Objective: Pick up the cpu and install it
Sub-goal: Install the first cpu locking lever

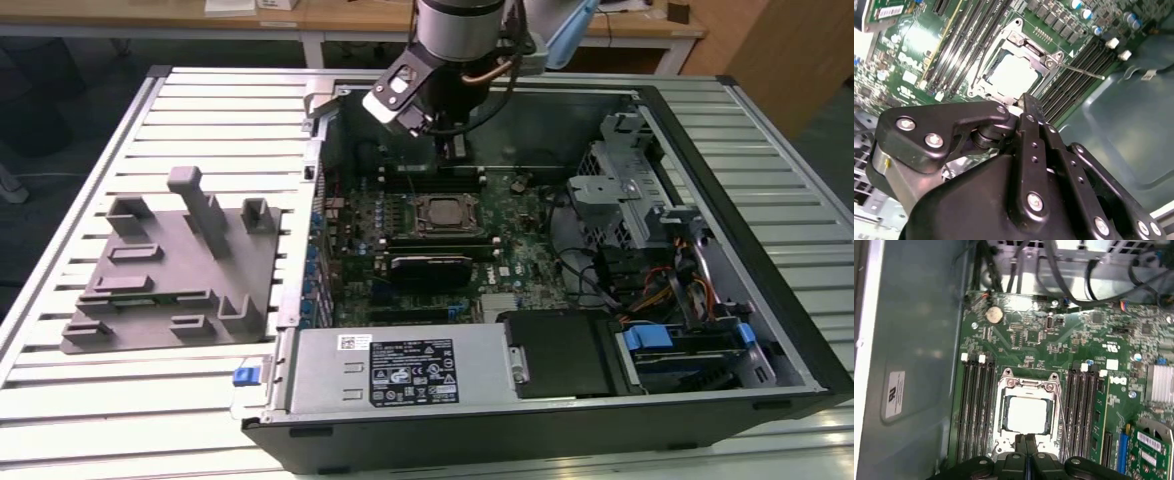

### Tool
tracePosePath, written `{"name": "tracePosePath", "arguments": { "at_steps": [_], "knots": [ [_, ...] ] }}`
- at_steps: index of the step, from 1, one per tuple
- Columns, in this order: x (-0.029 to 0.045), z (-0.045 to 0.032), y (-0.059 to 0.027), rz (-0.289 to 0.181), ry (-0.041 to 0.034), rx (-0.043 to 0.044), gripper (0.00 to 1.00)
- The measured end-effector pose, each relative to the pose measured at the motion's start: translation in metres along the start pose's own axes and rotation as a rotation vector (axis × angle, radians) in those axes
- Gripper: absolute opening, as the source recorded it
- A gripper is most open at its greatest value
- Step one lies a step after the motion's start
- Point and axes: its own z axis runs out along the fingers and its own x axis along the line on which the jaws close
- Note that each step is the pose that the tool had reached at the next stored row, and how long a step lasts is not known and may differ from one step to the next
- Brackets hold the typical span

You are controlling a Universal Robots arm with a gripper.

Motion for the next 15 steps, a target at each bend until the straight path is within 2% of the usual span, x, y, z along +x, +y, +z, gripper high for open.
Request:
{"name": "tracePosePath", "arguments": {
  "at_steps": [15],
  "knots": [
    [-0.0001,0.0016,0.0000,-0.273,0.0065,0.0159,0.11]
  ]
}}
